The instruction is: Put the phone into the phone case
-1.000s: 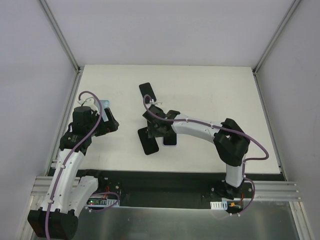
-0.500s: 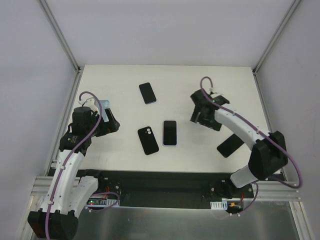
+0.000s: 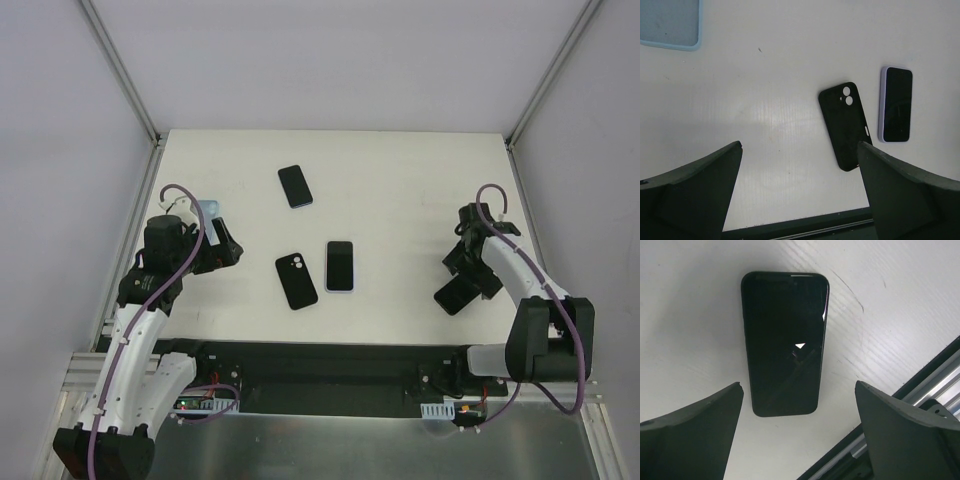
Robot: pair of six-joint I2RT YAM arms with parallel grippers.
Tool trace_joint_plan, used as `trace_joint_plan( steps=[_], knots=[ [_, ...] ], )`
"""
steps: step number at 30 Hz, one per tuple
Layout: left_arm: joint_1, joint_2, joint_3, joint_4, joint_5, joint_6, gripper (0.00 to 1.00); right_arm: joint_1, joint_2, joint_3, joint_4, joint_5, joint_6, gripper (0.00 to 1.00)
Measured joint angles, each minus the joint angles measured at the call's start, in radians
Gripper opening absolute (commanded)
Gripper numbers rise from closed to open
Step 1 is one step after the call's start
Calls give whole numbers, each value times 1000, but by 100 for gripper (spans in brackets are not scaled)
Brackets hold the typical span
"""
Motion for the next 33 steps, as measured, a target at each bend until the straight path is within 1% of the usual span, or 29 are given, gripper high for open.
trace_joint_plan(
  steps=[2,8,12,19,22,25,28,30,31,33],
  knots=[
    [0,-6,0,0,0,0,97,-45,0,-17,43,-19,-38,96],
    [0,-7,0,0,0,0,97,-83,38,-26,158,-68,-102,96],
    [0,-7,0,0,0,0,97,-114,90,-31,219,-101,-116,96],
    [0,-3,0,0,-1,0,97,-178,163,-49,270,-142,-129,99],
    [0,-3,0,0,-2,0,98,-188,163,-62,294,-160,-134,96],
    [0,-2,0,0,-2,0,97,-190,170,-64,324,-177,-142,89],
    [0,6,0,0,-2,0,97,-190,178,-64,350,-191,-148,86],
    [0,11,-1,0,-2,0,97,-190,178,-64,352,-194,-154,81],
    [0,11,-2,1,-3,0,97,-190,178,-64,354,-194,-158,75],
    [0,11,-2,1,-3,0,97,-190,178,-64,355,-196,-168,70]
  ],
)
